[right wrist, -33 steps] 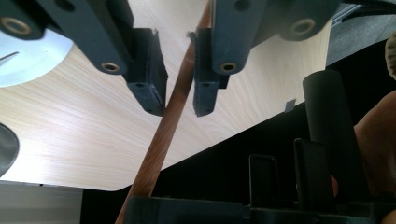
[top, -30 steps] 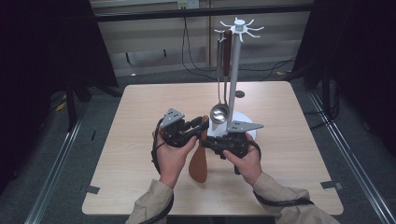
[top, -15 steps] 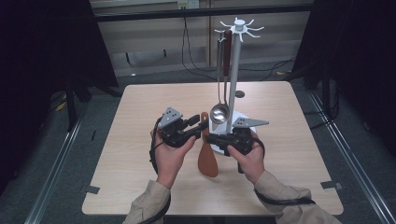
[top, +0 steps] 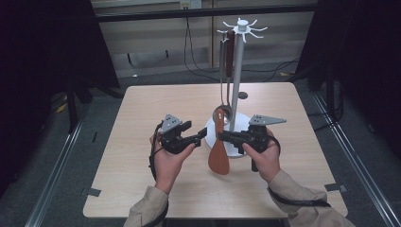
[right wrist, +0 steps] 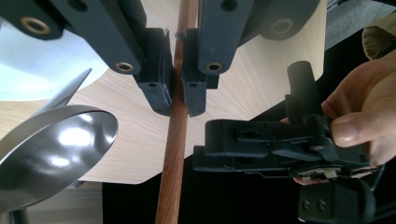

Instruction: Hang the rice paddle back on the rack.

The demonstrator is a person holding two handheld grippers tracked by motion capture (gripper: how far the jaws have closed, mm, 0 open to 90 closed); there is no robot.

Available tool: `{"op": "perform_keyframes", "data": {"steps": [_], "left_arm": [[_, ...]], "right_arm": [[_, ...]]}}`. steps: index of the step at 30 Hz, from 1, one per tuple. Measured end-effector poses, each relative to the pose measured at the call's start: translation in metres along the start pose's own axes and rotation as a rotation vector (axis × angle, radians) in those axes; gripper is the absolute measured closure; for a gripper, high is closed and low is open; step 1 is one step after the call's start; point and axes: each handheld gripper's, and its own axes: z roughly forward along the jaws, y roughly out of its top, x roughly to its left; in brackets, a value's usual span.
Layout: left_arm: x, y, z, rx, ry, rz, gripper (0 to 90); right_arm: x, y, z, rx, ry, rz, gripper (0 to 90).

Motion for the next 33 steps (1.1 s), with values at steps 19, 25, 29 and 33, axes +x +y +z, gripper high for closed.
{"op": "perform_keyframes", "data": {"steps": [19,25,29,33], "left_arm": [[0.019,-0.023,0.002,0.099,0.078,0.013,14.0],[0.026,-0.032,0.000,0.123,0.088,0.004,11.9],[0.031,-0.037,-0.002,0.136,0.098,-0.007,10.3],[0.031,-0.039,-0.003,0.142,0.100,-0.005,9.6]], "right_arm": [[0.000,0.007,-0.006,-0.006,0.038,-0.042,84.0],[0.002,0.010,-0.007,-0.011,0.055,-0.052,84.0],[0.002,0.012,-0.008,-0.016,0.061,-0.058,84.0],[0.002,0.013,-0.009,-0.017,0.066,-0.060,84.0]]}}
